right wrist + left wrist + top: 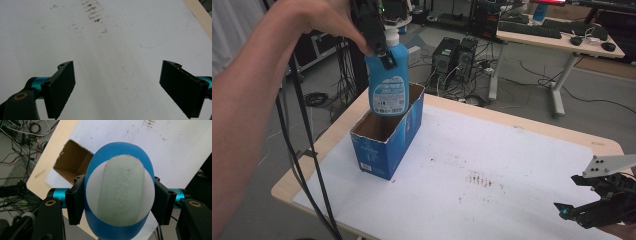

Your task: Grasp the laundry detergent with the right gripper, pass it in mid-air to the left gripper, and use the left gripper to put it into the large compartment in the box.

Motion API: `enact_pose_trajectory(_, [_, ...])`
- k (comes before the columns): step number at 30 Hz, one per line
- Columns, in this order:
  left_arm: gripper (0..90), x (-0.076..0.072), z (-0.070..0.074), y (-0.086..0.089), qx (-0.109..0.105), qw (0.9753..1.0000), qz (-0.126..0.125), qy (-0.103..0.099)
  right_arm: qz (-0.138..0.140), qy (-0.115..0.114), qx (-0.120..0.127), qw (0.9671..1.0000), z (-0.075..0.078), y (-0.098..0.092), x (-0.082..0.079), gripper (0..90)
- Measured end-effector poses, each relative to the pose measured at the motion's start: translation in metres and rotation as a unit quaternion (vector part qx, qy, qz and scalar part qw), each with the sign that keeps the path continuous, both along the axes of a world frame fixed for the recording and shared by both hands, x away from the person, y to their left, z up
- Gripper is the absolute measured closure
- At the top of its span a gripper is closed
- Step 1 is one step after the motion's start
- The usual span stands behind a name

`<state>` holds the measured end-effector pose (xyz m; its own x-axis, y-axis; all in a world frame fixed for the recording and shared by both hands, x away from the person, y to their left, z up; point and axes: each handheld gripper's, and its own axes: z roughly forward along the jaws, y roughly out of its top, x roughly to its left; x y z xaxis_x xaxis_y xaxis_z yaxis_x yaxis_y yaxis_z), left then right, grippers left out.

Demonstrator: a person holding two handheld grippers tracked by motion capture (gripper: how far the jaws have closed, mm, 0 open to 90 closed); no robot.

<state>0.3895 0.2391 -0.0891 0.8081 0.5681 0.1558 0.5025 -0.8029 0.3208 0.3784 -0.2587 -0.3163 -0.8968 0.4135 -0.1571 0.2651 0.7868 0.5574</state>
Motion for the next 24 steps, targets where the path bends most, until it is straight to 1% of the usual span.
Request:
enact_pose_trajectory(6, [37.7,0.002,-0.017,0.012,0.001,0.9999,0.010,0.006,-0.006,0.001,-0.004,1.0000,-0.001,-0.001,-0.001,12.7])
enact_pose_trajectory(7, [37.7,0.002,-0.017,0.012,0.001,0.9999,0.010,0.006,-0.006,0.001,-0.004,1.0000,-0.001,-0.001,-0.001,12.7])
enact_pose_trajectory(8, [37.6,0.004,-0.023,0.014,0.002,0.9999,0.015,0.008,-0.006,0.003,-0.005,1.0000,-0.002,-0.001,-0.001,12.7])
enact_pose_trajectory(11, [37.6,0.006,-0.034,0.017,0.004,0.9999,0.011,0.010,-0.007,0.003,-0.009,0.9999,-0.004,0.000,-0.002,12.7])
enact_pose_trajectory(14, [37.6,0.007,-0.038,0.017,0.004,0.9999,0.011,0.012,-0.009,0.004,-0.010,0.9999,-0.005,0.001,-0.002,12.7])
enact_pose_trajectory(15, [37.6,0.008,-0.047,0.018,0.005,0.9998,0.008,0.016,-0.007,0.004,-0.011,0.9999,-0.005,0.001,-0.002,12.7])
enact_pose_trajectory(18, [37.6,0.011,-0.060,0.019,0.004,0.9998,0.005,0.020,-0.008,0.006,-0.014,0.9998,-0.007,0.003,-0.002,12.7])
enact_pose_trajectory(21, [37.6,0.013,-0.073,0.019,0.008,0.9996,0.001,0.025,-0.007,0.005,-0.019,0.9998,-0.008,0.003,-0.002,12.7])
enact_pose_trajectory(24, [37.6,0.016,-0.086,0.019,0.012,0.9994,-0.004,0.032,-0.011,0.007,-0.017,0.9998,-0.010,0.003,-0.002,12.7])
